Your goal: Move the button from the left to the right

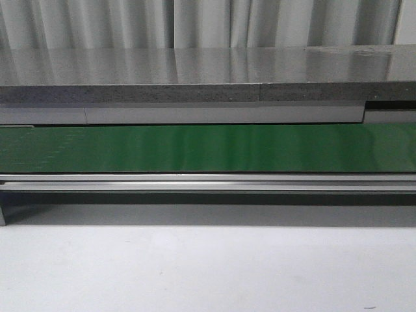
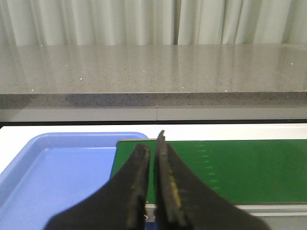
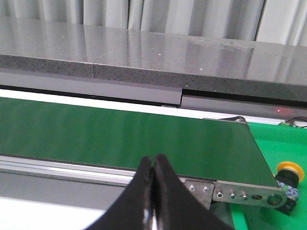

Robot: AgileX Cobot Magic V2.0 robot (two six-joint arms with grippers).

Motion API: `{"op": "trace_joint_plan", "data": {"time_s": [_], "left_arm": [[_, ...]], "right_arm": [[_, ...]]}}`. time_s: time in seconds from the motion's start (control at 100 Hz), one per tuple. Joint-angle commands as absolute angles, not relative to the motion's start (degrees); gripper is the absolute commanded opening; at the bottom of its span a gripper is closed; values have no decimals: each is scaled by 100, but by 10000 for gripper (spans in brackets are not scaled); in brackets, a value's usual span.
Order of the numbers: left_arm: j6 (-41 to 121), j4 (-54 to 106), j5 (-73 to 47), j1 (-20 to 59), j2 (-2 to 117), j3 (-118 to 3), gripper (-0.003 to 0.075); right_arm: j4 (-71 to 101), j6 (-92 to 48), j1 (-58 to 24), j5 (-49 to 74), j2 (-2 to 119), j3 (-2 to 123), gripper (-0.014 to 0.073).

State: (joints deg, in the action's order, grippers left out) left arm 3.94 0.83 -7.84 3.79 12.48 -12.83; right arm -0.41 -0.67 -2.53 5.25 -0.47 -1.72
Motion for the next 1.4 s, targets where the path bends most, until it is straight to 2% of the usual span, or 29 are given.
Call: {"op": "trace_joint_plan", "data": {"time_s": [0.0,0.43,0.73,1.39], "left_arm": [[-295,-412,-259,431,1221,-1318,5],[-299,-427,-182,431,-251,-228,5],[-299,-452,151,431,-235,216,5],[-299,-418,218,431,-235,217,5]], "right_arm": [[-103,-69,-268,107,-149,-169,-69],[-103,-69,-268,107,-149,-169,-69],[-103,-69,-268,107,-149,-169,-69],[-103,-69,-268,107,-149,-169,-69]]}}
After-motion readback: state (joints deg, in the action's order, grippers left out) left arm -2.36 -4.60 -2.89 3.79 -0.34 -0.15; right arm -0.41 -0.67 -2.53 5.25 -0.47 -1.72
